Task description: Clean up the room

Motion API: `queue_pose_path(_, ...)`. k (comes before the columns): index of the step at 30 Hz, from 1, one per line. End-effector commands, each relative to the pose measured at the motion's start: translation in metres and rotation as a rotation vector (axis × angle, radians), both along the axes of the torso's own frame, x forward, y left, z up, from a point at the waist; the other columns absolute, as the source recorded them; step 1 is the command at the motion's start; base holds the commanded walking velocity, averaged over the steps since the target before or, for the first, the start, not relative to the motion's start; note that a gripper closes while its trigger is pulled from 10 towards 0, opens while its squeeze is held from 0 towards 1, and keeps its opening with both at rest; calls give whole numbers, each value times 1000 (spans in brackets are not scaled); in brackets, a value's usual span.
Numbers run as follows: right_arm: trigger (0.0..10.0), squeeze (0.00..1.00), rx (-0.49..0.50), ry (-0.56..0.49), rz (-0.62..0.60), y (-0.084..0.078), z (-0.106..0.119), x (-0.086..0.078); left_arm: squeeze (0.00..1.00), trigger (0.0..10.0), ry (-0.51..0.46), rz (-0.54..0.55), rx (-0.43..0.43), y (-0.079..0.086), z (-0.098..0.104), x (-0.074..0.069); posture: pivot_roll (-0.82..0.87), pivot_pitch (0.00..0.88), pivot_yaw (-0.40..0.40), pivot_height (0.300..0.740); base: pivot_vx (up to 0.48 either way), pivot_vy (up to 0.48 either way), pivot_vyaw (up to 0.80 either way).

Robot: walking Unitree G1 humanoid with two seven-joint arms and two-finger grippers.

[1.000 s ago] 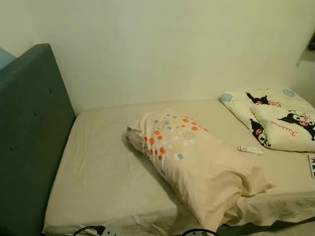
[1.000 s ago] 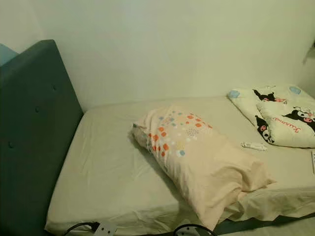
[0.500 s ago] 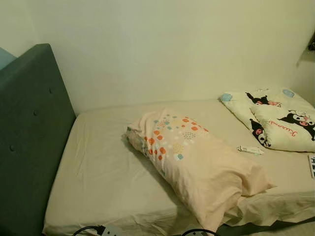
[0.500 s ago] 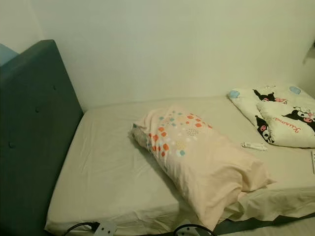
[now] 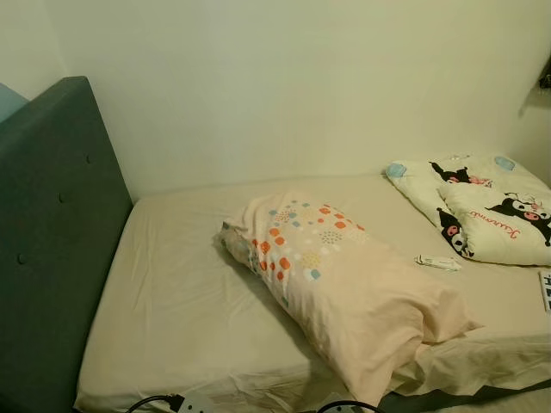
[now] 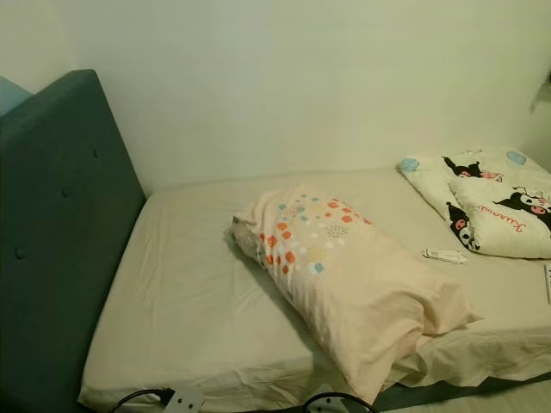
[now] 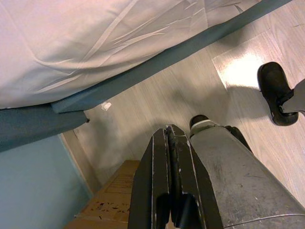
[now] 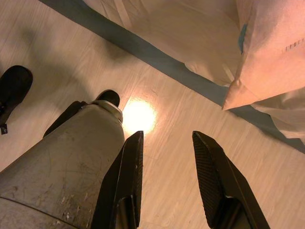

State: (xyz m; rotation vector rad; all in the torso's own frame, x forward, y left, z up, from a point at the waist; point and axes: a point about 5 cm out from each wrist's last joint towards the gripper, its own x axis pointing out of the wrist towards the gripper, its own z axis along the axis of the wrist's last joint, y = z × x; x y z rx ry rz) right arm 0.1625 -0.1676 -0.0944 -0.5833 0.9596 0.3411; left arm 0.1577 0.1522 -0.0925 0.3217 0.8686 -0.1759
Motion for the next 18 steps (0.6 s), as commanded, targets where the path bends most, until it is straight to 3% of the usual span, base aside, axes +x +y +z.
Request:
queue_pose_path(1,10000,0,-5,5,11,1,0,0,0,10000,12,-10,11,3,-1,-1,-25,0,-19,727,0,0,0)
queue_pose_path(18,10000,0,-11,8,4,-2,0,0,0,10000,13,-13,9,2,-1,-1,-29,0,-18,727,0,0,0)
